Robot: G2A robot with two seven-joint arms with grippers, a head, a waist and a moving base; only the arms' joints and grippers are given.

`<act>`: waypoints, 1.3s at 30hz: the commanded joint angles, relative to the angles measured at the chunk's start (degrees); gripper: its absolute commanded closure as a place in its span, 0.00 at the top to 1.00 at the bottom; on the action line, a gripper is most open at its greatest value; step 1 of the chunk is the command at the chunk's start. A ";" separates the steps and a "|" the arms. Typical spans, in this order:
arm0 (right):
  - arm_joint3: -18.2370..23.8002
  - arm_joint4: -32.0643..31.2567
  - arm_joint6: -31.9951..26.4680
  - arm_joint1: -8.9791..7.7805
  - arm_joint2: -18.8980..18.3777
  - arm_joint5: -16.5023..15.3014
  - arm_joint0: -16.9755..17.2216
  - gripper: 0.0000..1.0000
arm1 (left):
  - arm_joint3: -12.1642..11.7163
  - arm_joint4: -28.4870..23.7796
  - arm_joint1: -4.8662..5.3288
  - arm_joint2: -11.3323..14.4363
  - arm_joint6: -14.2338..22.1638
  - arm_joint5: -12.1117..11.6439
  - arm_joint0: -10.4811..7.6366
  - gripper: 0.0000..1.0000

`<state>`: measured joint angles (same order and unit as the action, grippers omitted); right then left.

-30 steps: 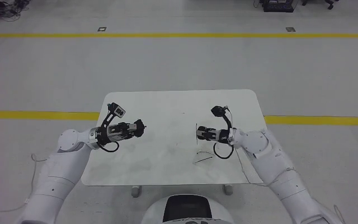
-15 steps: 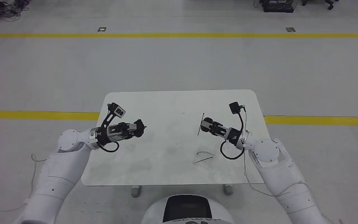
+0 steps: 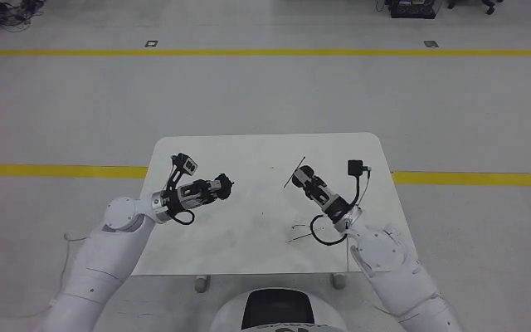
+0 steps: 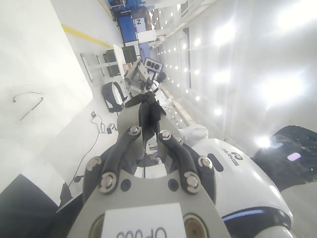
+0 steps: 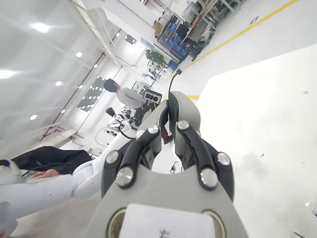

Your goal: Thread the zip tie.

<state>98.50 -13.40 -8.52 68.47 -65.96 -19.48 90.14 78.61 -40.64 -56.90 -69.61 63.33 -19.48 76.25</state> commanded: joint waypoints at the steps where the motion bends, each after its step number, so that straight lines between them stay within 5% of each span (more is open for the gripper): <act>1: 0.26 -3.46 4.00 0.09 1.16 0.00 0.17 0.00 | 0.24 1.81 -0.37 0.76 -1.51 0.00 0.05 0.00; 12: 0.38 -4.40 4.64 0.09 1.27 0.09 0.09 0.00 | 0.34 2.40 -0.40 0.80 -1.65 0.00 -0.02 0.00; 18: 1.97 -12.82 12.08 0.87 5.07 0.00 1.08 0.00 | 0.86 1.86 -1.05 3.26 -5.78 0.13 0.92 0.00; 28: 1.09 -22.56 20.13 1.96 9.50 0.00 -0.16 0.00 | -0.66 2.99 -2.07 6.30 -7.14 0.00 -0.80 0.00; 39: 1.32 -25.36 20.01 2.12 10.49 0.12 -0.27 0.00 | 0.75 3.74 -2.20 7.25 -7.03 0.00 -0.43 0.00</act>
<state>99.85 -37.48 11.60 70.53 -55.90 -19.35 89.93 79.06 -36.83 -59.09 -62.54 55.90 -19.42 75.71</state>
